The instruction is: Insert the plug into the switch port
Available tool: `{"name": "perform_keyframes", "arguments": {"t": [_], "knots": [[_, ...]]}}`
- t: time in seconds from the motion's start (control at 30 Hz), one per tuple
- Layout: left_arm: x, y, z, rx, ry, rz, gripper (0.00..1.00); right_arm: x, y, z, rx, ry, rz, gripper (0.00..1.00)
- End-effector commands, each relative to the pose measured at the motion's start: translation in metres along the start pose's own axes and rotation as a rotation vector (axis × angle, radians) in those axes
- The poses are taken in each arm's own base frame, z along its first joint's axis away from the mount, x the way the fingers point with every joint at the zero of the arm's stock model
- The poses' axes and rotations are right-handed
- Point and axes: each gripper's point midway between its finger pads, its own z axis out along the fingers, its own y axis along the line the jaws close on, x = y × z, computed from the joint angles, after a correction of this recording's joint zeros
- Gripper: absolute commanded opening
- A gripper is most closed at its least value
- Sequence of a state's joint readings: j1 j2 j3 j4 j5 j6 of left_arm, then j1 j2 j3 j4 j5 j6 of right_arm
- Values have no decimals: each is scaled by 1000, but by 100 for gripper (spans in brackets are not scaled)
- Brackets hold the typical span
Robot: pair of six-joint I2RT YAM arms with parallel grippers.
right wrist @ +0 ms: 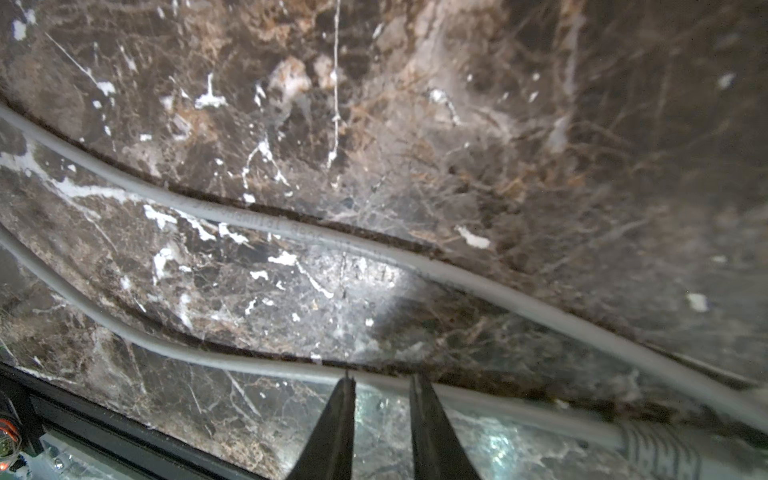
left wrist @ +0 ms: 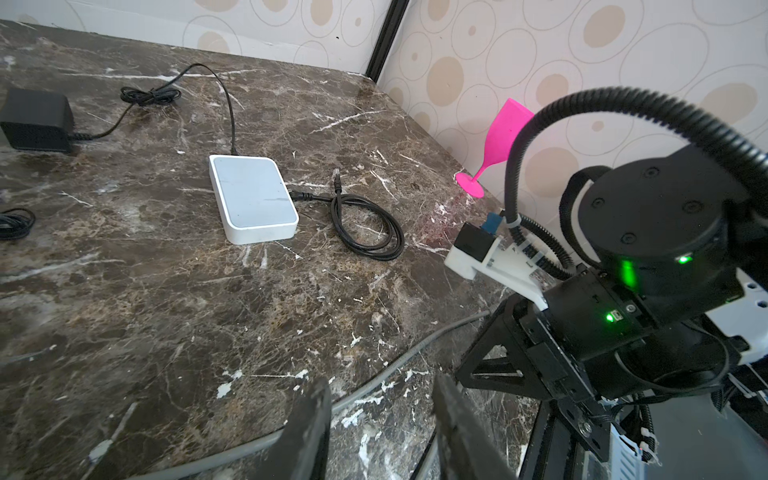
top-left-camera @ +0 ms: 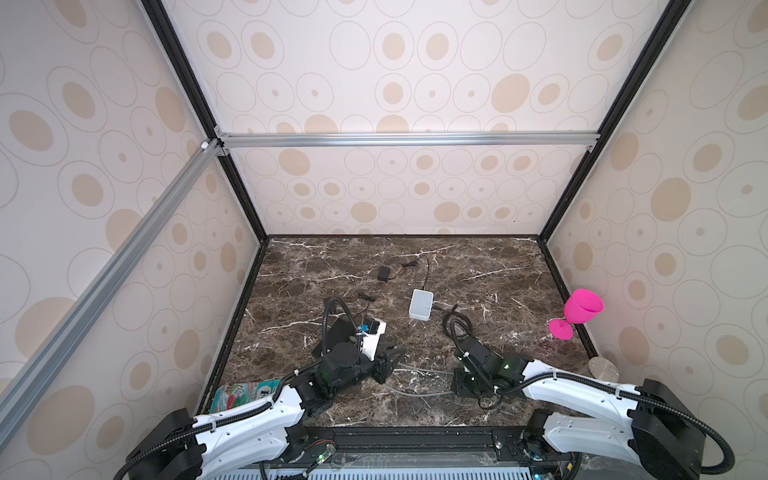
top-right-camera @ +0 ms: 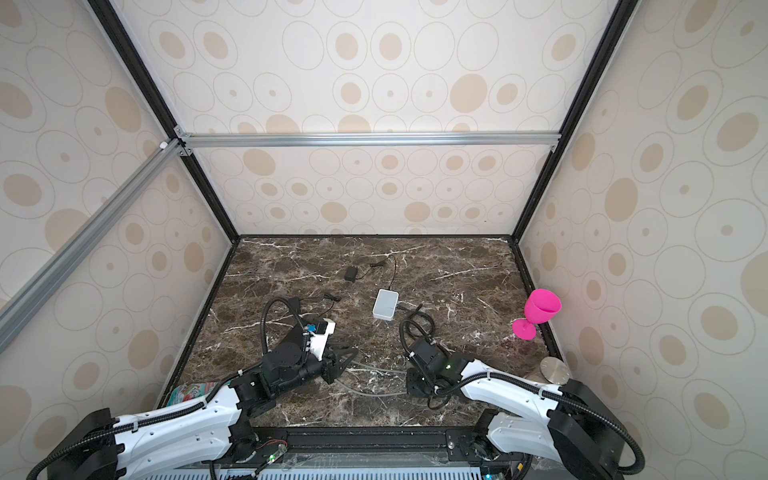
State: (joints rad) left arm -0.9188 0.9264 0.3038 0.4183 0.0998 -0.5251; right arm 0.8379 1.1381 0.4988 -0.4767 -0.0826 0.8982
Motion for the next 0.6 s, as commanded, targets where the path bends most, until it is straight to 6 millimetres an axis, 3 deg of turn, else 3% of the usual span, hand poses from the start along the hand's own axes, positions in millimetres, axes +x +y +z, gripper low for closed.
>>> {"name": "perform_keyframes", "arguments": {"t": [0.0, 0.3, 0.57], "knots": [[-30, -11, 0, -1, -66, 48, 40, 8, -7, -5, 33, 50, 7, 26], [-43, -18, 1, 9, -73, 88, 41, 47, -26, -17, 26, 120, 40, 23], [-43, -21, 8, 22, -52, 85, 42, 37, -48, -5, 100, 44, 85, 25]]}}
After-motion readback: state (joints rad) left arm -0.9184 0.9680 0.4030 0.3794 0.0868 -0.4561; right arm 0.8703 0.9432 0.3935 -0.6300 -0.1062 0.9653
